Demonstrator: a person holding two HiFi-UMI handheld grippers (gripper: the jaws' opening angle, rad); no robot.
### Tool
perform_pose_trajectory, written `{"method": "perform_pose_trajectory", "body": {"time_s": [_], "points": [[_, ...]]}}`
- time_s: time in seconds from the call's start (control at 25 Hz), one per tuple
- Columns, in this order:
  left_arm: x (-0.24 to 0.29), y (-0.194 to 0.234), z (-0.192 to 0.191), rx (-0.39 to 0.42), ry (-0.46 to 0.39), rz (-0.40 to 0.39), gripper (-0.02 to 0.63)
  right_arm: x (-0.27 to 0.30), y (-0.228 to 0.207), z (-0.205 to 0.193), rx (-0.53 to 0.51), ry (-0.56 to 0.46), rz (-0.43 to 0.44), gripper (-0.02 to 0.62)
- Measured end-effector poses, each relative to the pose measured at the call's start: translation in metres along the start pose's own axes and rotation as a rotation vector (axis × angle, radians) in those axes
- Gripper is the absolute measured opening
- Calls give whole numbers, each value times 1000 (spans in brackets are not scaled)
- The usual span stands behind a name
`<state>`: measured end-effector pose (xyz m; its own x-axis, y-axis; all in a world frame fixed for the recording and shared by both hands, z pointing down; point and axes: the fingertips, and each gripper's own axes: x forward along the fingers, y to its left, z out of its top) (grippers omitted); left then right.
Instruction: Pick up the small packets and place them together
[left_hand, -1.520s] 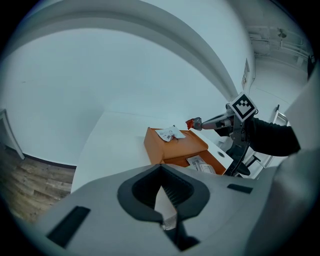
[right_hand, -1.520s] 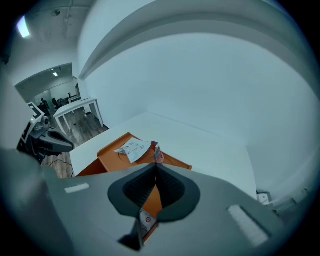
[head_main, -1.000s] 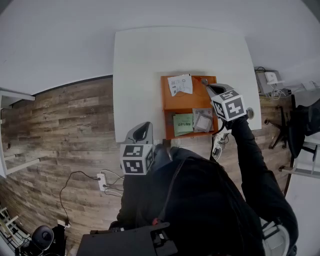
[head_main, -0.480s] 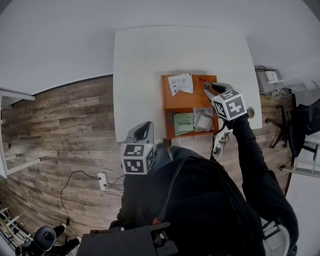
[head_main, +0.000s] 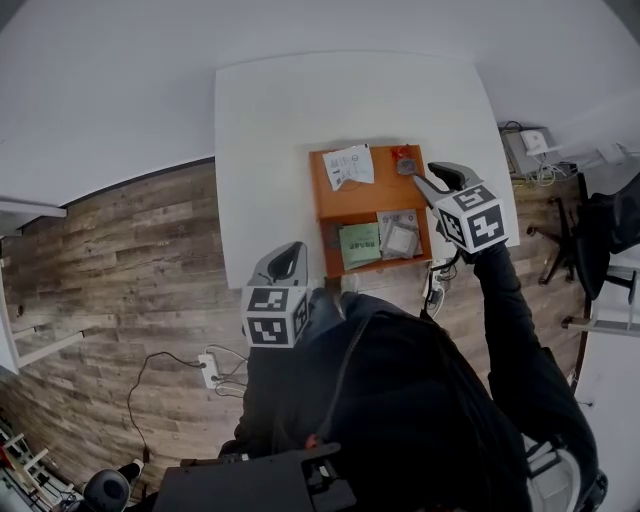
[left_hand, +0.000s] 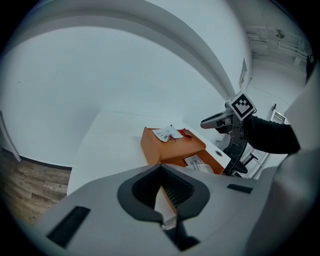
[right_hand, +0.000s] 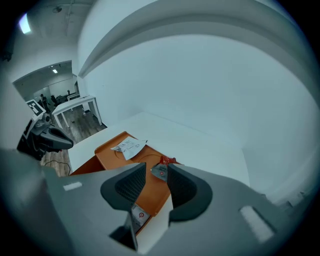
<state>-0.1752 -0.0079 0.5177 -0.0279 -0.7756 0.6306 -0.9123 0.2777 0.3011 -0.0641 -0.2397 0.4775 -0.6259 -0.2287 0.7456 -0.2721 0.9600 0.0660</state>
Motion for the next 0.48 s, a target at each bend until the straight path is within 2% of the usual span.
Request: {"method": "perform_pose_trajectory", "body": {"time_s": [0.24, 0.48], "points": [[2, -6, 0, 9, 1, -14, 0, -14, 41, -13, -69, 19, 91, 129], [1, -12, -2, 12, 0, -20, 0, -9, 92, -50, -144, 127, 235, 129]]}}
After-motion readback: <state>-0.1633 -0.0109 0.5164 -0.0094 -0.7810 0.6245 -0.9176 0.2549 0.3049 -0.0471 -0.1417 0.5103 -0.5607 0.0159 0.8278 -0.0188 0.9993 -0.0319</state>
